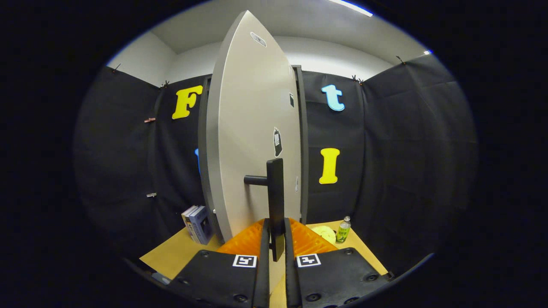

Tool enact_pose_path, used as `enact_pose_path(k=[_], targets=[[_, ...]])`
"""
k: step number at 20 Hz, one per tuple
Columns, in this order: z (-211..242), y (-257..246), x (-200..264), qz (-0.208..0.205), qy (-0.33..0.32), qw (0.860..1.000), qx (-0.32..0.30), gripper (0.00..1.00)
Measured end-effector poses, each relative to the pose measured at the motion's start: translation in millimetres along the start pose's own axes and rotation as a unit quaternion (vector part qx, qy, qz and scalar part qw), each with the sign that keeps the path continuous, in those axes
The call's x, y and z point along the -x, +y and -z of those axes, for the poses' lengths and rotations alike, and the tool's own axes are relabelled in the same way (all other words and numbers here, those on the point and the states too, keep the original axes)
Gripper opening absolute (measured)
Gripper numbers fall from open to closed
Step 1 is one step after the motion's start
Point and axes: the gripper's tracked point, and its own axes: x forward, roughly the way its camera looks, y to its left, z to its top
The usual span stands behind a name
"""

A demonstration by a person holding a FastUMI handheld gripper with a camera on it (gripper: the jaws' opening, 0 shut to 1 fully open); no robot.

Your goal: Open the shoe cabinet door, grab the shoes and put them into the shoe cabinet, then close the shoe cabinet door.

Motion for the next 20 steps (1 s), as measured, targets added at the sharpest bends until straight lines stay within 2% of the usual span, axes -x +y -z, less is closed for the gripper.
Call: enact_pose_path(k=[4, 6, 11, 16, 20], targets=[[-4, -30, 10, 0.015, 0.011, 1.000, -0.015, 0.19], [-7, -44, 12, 0.024, 0.011, 1.000, -0.013, 0.16], [-10, -61, 16, 0.031, 0.007, 0.999, -0.013, 0.14], [-12, -90, 23, 0.069, 0.000, 0.997, -0.018, 0.14], [-9, -85, 25, 0.058, 0.004, 0.998, -0.027, 0.14]])
